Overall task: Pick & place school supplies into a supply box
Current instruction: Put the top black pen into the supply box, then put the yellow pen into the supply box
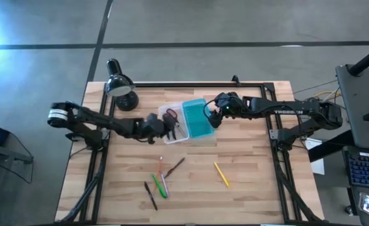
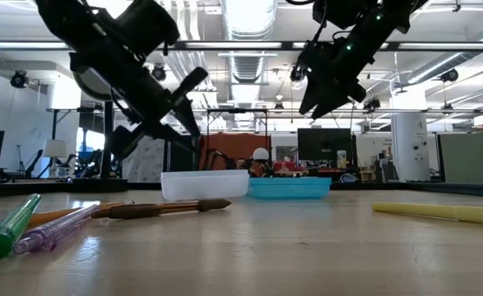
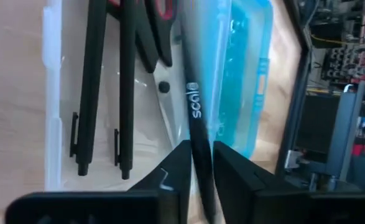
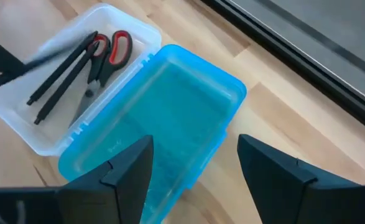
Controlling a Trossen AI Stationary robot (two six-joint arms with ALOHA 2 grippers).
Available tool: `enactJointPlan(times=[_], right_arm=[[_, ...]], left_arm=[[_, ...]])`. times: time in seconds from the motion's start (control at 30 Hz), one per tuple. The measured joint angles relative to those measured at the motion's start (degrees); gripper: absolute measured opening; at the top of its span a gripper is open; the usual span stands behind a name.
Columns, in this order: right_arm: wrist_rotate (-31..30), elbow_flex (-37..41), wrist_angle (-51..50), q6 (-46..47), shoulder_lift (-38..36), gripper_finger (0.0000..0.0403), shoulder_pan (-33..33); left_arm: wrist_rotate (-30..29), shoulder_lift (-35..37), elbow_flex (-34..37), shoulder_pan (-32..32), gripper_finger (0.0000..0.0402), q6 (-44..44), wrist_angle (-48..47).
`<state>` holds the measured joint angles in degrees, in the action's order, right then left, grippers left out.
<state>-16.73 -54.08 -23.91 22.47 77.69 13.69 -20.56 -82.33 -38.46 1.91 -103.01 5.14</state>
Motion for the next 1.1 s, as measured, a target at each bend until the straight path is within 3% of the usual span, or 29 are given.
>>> enactJointPlan(times=[0.23, 0.37, 0.5, 0.67, 0.87, 1.1], right_arm=[[1.11, 0.0, -7.25, -1.55, -0.81, 0.0224, -0.02], [7.02, 0.0, -12.77, 4.23, -2.1, 0.0224, -0.41], [9.9, 0.0, -18.57, 13.5, -3.8, 0.0224, -4.14], [14.1, 0.0, -21.48, 32.04, -4.45, 0.0224, -12.86], [15.04, -1.64, -20.68, 55.6, 1.06, 0.0224, -25.13], [15.52, -10.05, -24.85, 65.14, 13.19, 0.0224, -33.14]], left_arm=[[1.34, 0.51, -4.58, 0.0, 0.0096, 12.64, -5.27], [3.05, 4.34, -8.26, -0.78, 0.0102, 21.45, -15.24], [3.14, 8.4, -11.27, -1.22, 0.0102, 34.26, -27.13], [3.71, 13.78, -12.24, -1.18, 0.0102, 44.77, -38.99], [7.34, 20.24, -9.06, -1.29, 0.0102, 53.54, -42.29], [8.7, 25.83, -5.55, -1.29, 0.0102, 60.91, -42.1]])
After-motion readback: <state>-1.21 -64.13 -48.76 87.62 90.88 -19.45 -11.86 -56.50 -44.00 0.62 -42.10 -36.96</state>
